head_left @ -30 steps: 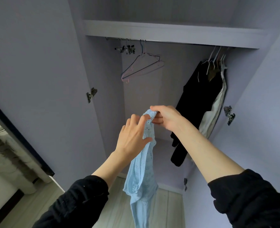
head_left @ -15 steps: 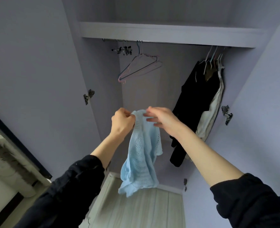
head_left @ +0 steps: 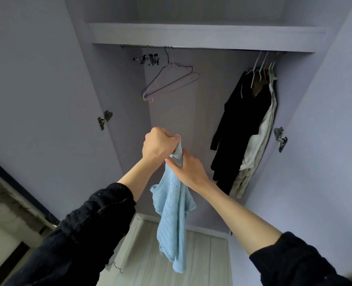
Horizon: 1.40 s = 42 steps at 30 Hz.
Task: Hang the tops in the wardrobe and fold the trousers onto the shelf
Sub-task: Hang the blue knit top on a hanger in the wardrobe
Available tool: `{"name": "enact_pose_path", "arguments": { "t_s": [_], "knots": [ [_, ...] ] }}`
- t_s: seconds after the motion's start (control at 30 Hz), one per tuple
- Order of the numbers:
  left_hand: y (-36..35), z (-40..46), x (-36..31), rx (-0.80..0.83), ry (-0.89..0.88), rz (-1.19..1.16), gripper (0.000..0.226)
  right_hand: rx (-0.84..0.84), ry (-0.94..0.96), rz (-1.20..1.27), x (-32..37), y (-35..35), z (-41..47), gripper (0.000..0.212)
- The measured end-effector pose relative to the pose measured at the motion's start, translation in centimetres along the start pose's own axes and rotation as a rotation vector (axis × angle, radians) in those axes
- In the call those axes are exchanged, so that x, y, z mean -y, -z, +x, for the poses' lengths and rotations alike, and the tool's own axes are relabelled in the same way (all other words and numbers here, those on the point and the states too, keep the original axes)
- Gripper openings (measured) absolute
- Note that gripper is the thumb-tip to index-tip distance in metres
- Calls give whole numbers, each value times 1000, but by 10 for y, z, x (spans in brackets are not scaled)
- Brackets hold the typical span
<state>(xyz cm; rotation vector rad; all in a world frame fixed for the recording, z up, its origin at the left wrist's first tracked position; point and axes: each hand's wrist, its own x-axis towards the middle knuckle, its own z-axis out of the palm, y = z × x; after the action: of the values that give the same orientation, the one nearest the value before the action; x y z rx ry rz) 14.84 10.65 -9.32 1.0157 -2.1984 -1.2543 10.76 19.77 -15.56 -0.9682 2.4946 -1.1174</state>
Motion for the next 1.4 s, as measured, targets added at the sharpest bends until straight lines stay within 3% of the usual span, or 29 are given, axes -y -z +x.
{"name": "enact_pose_path", "arguments": {
  "t_s": [0.23, 0.4, 0.53, 0.67, 0.73, 0.83, 0.93, 1.03, 1.1, 1.23, 1.4],
  "knots": [
    [9, 3, 5, 10, 29, -8, 15, -60, 85, -147, -10, -3, 6, 14],
    [12, 6, 4, 2, 40, -78, 12, -228, 100, -4, -15, 2, 10, 8],
    [19, 10, 0, 20, 28, -81, 15, 3, 91, 225, -17, 11, 17, 23],
    [27, 12, -2, 131, 157, -126, 13, 265, -32, 480, -15, 23, 13, 22],
    [27, 11, -2, 153, 196, -139, 8, 305, -19, 386, -11, 21, 12, 31],
    [25, 8, -3, 180, 173, -86, 8, 223, 49, 252, -6, 15, 11, 53],
    [25, 8, -1, 183, 137, -43, 12, 119, 83, 246, -9, 11, 15, 44],
    [24, 7, 1, 183, 82, -22, 12, 8, 117, -60, -13, 12, 19, 33],
    [23, 4, 1, 183, 40, -19, 15, -63, 73, -200, -14, 14, 23, 28],
    [26, 0, 2, 184, 11, -113, 20, -85, -106, -203, -23, 22, 30, 7],
    [47, 9, 10, 97, 73, -206, 16, -73, -202, -252, -46, 32, 29, 31]
  ]
}}
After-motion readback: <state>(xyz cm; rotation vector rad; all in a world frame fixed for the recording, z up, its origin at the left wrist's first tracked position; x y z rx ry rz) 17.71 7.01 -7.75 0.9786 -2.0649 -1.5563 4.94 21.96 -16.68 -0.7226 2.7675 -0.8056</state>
